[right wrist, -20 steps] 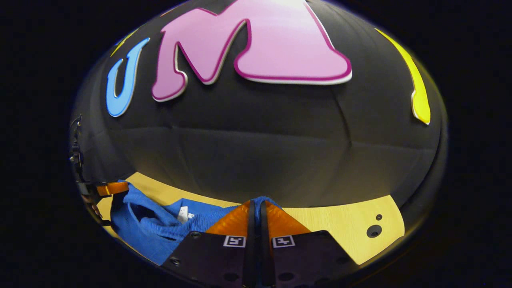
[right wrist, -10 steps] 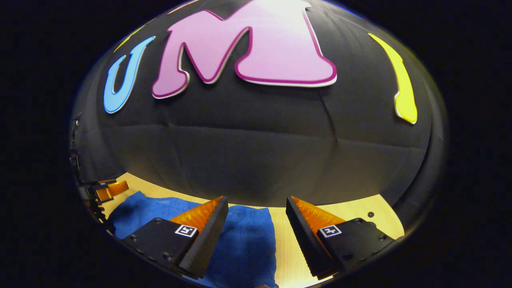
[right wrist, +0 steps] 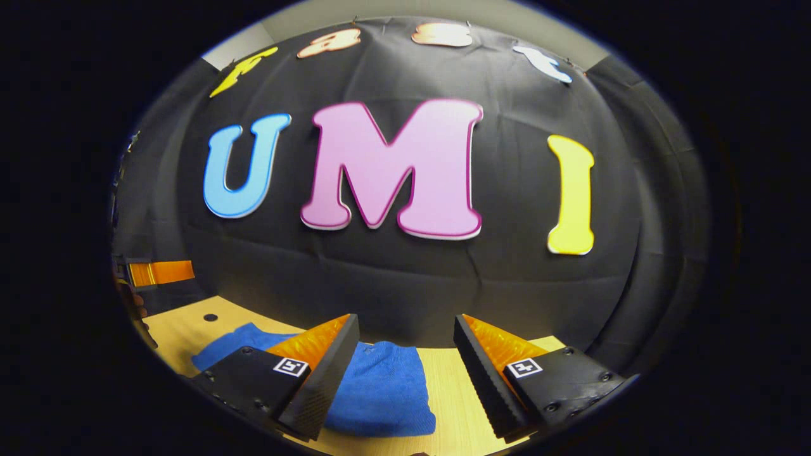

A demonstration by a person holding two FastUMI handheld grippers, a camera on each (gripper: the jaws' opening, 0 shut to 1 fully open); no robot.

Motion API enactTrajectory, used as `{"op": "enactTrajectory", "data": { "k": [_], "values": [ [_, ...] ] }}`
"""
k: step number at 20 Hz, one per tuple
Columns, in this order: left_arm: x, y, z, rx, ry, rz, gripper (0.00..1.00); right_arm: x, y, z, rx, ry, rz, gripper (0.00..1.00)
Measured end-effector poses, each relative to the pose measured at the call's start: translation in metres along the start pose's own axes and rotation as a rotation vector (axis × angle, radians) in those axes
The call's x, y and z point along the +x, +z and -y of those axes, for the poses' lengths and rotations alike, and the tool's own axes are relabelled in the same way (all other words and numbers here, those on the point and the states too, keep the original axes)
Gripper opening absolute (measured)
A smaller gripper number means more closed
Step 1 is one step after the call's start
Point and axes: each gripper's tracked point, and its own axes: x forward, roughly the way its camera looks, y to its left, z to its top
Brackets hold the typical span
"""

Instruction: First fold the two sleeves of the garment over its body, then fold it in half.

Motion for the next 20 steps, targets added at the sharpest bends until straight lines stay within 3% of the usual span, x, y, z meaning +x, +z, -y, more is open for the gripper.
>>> {"op": "enactTrajectory", "data": {
  "k": [3, 9, 12, 15, 20],
  "values": [
    [-0.054, 0.048, -0.021, -0.032, 0.065, 0.184, 0.81, -0.053, 0.049, 0.009, 0.015, -0.037, 0.122, 0.96],
    [-0.175, 0.073, -0.041, -0.084, 0.086, 0.26, 0.79, -0.15, 0.105, 0.02, -0.011, -0.077, 0.218, 0.97],
    [-0.236, 0.073, -0.044, -0.03, 0.071, 0.306, 0.79, -0.199, 0.119, 0.022, 0.001, -0.097, 0.229, 0.97],
    [-0.278, 0.068, -0.037, 0.068, 0.068, 0.3, 0.78, -0.242, 0.127, 0.015, 0.031, -0.071, 0.237, 0.97],
    [-0.336, 0.071, -0.015, 0.027, 0.034, 0.246, 0.78, -0.301, 0.124, 0.007, -0.007, -0.016, 0.186, 0.96]
  ]
}}
